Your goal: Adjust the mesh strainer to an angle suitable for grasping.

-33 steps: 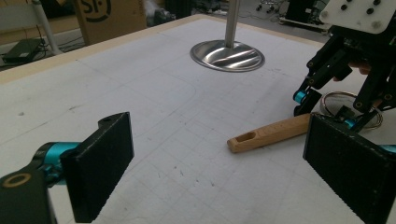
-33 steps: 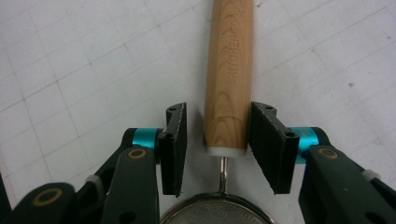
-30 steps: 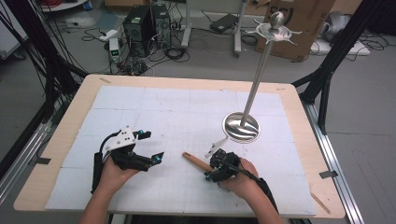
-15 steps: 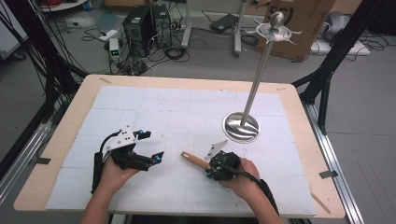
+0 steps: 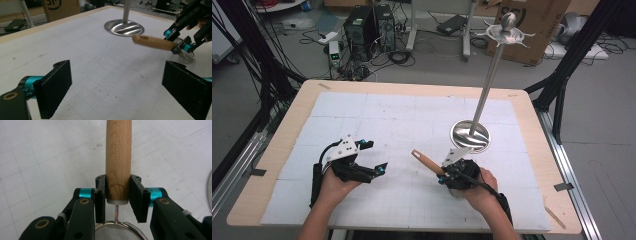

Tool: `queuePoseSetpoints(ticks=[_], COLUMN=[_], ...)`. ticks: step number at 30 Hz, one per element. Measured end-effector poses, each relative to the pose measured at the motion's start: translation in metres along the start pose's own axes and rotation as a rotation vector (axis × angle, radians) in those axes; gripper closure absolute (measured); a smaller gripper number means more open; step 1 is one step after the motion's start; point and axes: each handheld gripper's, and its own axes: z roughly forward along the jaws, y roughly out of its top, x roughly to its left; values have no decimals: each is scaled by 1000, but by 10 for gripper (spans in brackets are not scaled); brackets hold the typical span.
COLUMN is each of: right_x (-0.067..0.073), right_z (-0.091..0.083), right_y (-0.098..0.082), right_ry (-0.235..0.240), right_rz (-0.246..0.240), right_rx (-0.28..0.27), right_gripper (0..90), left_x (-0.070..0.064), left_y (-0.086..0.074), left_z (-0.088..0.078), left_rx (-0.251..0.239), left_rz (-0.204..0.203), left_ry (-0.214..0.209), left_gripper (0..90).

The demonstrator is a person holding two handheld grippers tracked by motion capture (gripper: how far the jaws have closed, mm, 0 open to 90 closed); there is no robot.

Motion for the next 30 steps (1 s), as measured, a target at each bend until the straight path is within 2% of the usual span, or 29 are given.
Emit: queuePoseSetpoints(ticks=[1,3,4,8,12,15,17,19,21,26,30], right_x=[-3,-5,-8,-11,-11,-14,-15,-14,-14,-16,-18], right_z=[-6,-9,-14,-14,-6,5,9,13,16,15,15], right_y=[-1,-2,-4,-5,-7,-8,-8,-8,-8,-9,-7], right_ry=[-13,-12,-14,-13,19,48,58,63,61,64,48], right_rz=[13,20,35,45,54,43,47,50,29,38,31], right_rx=[-29,-47,-81,-82,-24,45,66,76,96,112,133], right_gripper=[687,694,700,700,699,699,698,697,694,684,661], left_x=[0,1,1,1,0,0,0,1,1,1,1], left_y=[0,0,1,0,0,1,1,1,0,0,0], left_z=[0,-1,-1,-1,-1,-1,-1,-1,-1,-1,-1], left_rx=[-1,-4,-4,-4,-5,-4,-7,-5,-2,-3,-2], left_rz=[-1,1,3,2,1,2,1,3,3,3,2], left_ry=[1,0,0,1,2,1,1,1,-1,0,-1], left_gripper=[97,97,97,97,97,97,98,97,97,98,98])
